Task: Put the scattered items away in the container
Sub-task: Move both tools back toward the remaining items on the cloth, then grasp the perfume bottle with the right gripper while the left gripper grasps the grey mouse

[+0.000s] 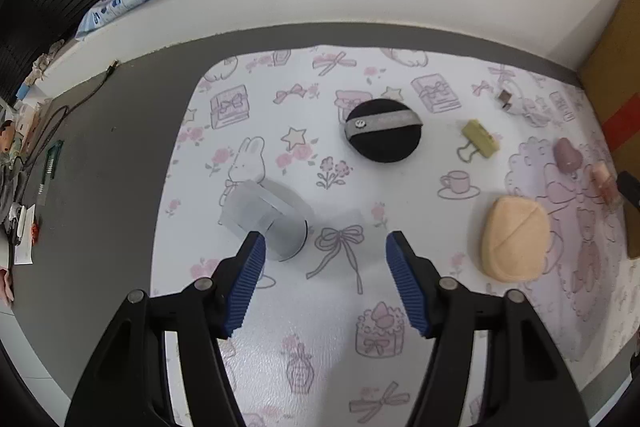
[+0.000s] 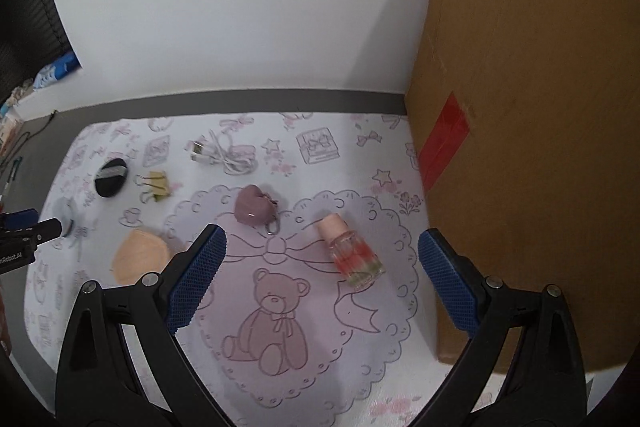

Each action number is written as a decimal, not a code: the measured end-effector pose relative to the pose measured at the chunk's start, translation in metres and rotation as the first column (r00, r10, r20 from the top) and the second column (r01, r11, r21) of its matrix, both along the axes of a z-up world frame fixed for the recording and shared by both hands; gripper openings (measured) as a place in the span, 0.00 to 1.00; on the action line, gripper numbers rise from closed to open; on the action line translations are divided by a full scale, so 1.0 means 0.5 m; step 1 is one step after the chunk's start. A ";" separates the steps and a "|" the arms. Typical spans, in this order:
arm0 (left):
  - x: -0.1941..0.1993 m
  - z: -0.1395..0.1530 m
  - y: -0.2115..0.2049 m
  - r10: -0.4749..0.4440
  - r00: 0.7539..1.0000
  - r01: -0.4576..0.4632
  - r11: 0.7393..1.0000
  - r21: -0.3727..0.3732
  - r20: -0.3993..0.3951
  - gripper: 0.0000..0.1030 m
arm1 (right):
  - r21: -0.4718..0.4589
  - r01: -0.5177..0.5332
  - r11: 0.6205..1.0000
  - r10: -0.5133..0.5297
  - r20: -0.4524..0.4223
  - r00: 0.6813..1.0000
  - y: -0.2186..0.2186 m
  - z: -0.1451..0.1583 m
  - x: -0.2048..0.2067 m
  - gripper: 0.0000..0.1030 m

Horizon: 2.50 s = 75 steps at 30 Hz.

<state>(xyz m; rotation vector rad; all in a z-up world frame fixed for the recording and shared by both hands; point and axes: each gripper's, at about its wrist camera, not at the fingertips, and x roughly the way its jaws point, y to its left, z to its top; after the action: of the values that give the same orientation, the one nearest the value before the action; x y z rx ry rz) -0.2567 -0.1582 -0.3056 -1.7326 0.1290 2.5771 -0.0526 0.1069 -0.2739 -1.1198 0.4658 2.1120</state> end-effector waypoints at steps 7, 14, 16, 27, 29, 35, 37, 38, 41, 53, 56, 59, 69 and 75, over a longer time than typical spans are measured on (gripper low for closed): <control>-0.021 -0.034 0.006 -0.007 1.000 0.006 0.999 -0.043 -0.020 0.60 | -0.003 -0.024 1.000 0.024 0.030 0.999 0.021 -0.061 -0.022 0.95; -0.027 -0.033 0.010 -0.021 0.999 0.019 0.997 -0.081 -0.030 0.61 | -0.087 -0.007 0.996 0.011 0.040 0.999 0.042 -0.103 -0.025 0.82; -0.031 -0.033 0.011 -0.028 0.999 0.026 0.996 -0.088 -0.025 0.61 | -0.117 0.006 0.993 -0.001 0.044 0.999 0.047 -0.115 -0.021 0.81; -0.028 -0.018 0.010 -0.009 0.999 0.005 0.995 -0.101 -0.037 0.61 | -0.077 0.005 0.997 0.000 0.073 0.997 0.030 -0.119 -0.024 0.74; -0.025 -0.003 0.004 0.000 0.998 -0.010 0.990 -0.138 -0.069 0.61 | -0.076 0.005 0.997 0.000 0.071 0.997 0.029 -0.118 -0.024 0.74; -0.043 -0.015 -0.023 0.052 0.998 -0.057 0.987 -0.153 -0.039 0.61 | -0.076 0.001 0.997 0.004 0.070 0.998 0.030 -0.118 -0.019 0.74; -0.047 -0.023 -0.036 0.071 0.997 -0.075 0.989 -0.127 -0.034 0.63 | -0.076 0.000 0.997 0.005 0.071 0.997 0.028 -0.117 -0.020 0.74; -0.049 -0.024 -0.041 0.079 0.996 -0.083 0.990 -0.111 -0.034 0.64 | -0.076 0.000 0.997 0.006 0.071 0.997 0.028 -0.117 -0.021 0.74; -0.053 -0.027 -0.056 0.113 0.993 -0.114 0.991 -0.064 -0.016 0.64 | -0.077 -0.002 0.997 0.008 0.071 0.997 0.028 -0.116 -0.020 0.74; -0.055 -0.032 -0.091 0.169 0.986 -0.168 0.984 0.054 -0.001 0.59 | -0.070 -0.004 0.998 0.008 0.063 0.998 0.030 -0.115 -0.015 0.74; -0.055 -0.030 -0.078 0.149 0.989 -0.149 0.987 0.052 -0.004 0.44 | -0.071 -0.007 0.997 0.011 0.063 0.998 0.026 -0.114 -0.017 0.74; -0.046 -0.028 -0.056 0.118 0.993 -0.118 0.993 0.024 -0.012 0.35 | -0.070 -0.006 0.998 0.011 0.063 0.998 0.022 -0.112 -0.019 0.74; -0.037 -0.028 -0.027 0.087 0.996 -0.087 0.995 -0.058 -0.006 0.34 | -0.069 0.042 0.997 -0.037 0.073 0.997 0.039 -0.097 -0.001 0.28; -0.010 -0.010 0.005 0.056 0.998 -0.059 0.994 -0.096 -0.032 0.34 | -0.065 0.039 0.997 -0.034 0.080 0.996 0.041 -0.094 -0.005 0.27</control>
<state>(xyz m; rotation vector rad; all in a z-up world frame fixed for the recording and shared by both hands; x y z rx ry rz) -0.2617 -0.1558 -0.3108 -1.7551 0.2118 2.6805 -0.0552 0.1275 -0.3211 -1.2187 0.5181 2.0261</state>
